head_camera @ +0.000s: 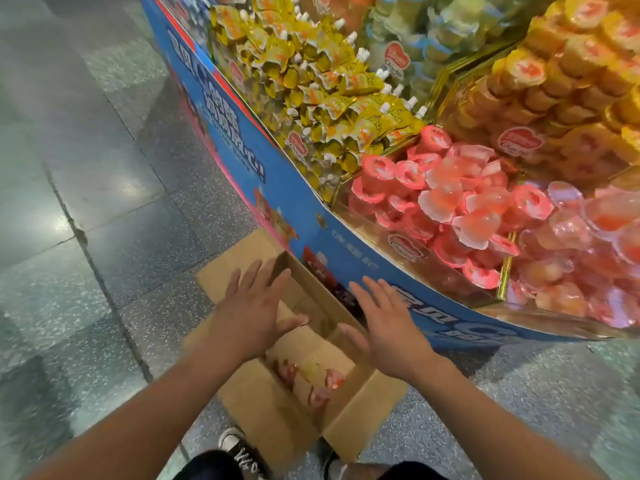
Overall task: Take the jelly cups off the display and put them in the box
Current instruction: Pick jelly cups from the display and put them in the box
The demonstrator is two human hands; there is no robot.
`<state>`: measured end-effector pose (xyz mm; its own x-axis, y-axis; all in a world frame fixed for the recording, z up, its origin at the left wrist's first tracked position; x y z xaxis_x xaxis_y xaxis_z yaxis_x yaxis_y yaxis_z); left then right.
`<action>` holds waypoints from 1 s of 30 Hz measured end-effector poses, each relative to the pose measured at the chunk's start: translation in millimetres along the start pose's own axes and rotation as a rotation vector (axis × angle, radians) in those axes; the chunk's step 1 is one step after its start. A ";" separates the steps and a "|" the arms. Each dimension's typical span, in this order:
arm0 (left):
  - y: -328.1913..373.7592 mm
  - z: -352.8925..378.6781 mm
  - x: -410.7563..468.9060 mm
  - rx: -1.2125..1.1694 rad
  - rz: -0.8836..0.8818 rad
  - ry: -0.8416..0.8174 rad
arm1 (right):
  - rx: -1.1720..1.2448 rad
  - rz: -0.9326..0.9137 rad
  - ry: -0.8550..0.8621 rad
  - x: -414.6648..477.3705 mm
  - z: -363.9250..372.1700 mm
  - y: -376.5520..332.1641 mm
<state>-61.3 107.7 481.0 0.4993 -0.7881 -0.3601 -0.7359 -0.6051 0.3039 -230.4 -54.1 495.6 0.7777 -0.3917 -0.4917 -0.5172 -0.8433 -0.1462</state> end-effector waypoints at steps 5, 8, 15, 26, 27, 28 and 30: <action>-44.1 100.9 68.7 -0.034 -0.023 0.015 | -0.032 -0.035 0.031 80.0 92.0 28.1; -78.3 173.4 109.3 -0.032 -0.059 0.031 | -0.002 -0.053 0.026 134.3 154.5 38.4; -141.0 309.5 179.7 -0.054 -0.099 -0.063 | -0.003 -0.093 0.047 229.1 297.0 59.6; -191.4 416.5 267.8 -0.040 -0.019 -0.137 | 0.028 -0.008 -0.066 310.9 402.1 71.2; -194.6 423.8 274.5 -0.058 -0.025 -0.156 | 0.030 0.002 -0.065 316.6 409.6 72.3; -197.6 430.5 280.9 -0.079 -0.035 -0.187 | 0.037 0.015 -0.069 322.1 416.9 72.9; -203.3 444.2 292.9 -0.125 -0.054 -0.280 | 0.071 0.040 -0.071 332.2 433.0 75.3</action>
<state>31.4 50.2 -78.0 0.3777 -0.7032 -0.6024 -0.6411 -0.6680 0.3779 -165.7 -88.4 -50.3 0.7300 -0.3957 -0.5573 -0.5736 -0.7980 -0.1847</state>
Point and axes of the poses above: each hand's wrist, its own x-axis towards the middle knuckle, its own z-axis out of the palm, y = z × x, the point moved 2 cm from there along x, towards the middle knuckle, and after that the axes turned 8 degrees about -x, right-handed, at the moved point
